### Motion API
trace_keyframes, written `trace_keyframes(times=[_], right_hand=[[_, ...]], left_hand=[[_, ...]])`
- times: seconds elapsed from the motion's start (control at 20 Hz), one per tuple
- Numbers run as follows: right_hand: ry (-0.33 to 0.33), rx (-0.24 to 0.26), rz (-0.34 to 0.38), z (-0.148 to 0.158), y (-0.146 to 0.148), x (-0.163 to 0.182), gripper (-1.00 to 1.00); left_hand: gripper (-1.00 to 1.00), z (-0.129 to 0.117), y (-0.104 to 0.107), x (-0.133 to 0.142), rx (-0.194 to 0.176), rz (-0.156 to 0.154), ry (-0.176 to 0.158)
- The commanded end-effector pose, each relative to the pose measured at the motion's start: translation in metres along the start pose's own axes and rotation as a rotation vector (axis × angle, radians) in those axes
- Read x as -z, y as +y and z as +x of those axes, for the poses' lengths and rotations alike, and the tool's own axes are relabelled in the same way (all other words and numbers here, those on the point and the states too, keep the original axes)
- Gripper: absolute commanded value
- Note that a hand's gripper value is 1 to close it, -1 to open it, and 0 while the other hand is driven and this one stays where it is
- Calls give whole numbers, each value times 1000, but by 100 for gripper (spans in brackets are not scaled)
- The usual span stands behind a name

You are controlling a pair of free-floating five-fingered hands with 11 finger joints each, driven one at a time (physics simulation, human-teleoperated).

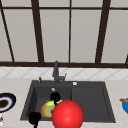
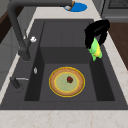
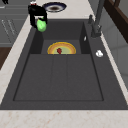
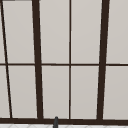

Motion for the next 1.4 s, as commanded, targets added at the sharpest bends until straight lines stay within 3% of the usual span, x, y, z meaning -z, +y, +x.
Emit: trace_keyframes(times=[0.0,1.0,1.35], right_hand=[[-26,4,27,-6,17,35,100],[-42,-5,23,-21,152,199,100],[-35,5,23,-25,184,208,100]], left_hand=[[0,0,0,0,0,0,0],[0,0,0,0,0,0,0],[0,0,0,0,0,0,0]])
